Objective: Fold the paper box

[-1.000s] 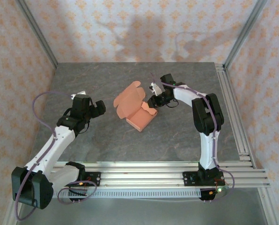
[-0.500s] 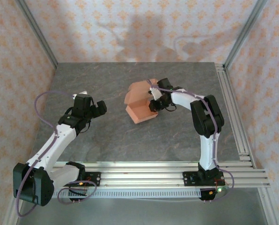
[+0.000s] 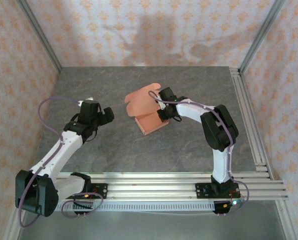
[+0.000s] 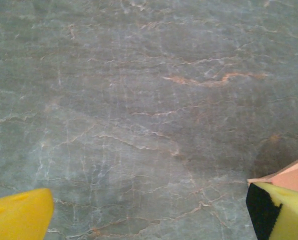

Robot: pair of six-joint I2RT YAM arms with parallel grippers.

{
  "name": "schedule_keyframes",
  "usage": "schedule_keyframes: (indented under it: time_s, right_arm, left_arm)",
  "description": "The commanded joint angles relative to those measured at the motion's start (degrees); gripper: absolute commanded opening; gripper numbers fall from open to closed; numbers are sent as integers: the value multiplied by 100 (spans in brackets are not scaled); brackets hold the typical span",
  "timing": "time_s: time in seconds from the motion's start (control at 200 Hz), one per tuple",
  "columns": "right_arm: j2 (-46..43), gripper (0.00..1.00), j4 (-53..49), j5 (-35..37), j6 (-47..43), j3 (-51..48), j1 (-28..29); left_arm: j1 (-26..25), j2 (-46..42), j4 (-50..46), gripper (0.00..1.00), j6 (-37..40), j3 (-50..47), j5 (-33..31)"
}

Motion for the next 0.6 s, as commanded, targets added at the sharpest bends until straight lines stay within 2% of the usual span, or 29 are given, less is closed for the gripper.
schedule_keyframes:
  time_s: [0.0, 0.12, 0.215, 0.425, 0.596]
  right_arm:
    - [-163, 7, 25, 565, 51, -88, 82]
    - [-112, 6, 56, 921, 15, -117, 161]
    - [-198, 6, 174, 855, 87, -199, 175]
    - [-702, 5, 691, 320, 305, -509, 118]
    - [-1177, 5, 1072, -525, 607, -704, -110]
  left_arm:
    - [67, 99, -84, 100, -159, -94, -298]
    - [66, 234, 27, 100, -415, -141, -218]
    - [66, 448, 147, 100, -564, -174, -105]
    - [71, 797, 460, 100, -812, -322, -157]
    - [108, 982, 793, 100, -922, -441, -77]
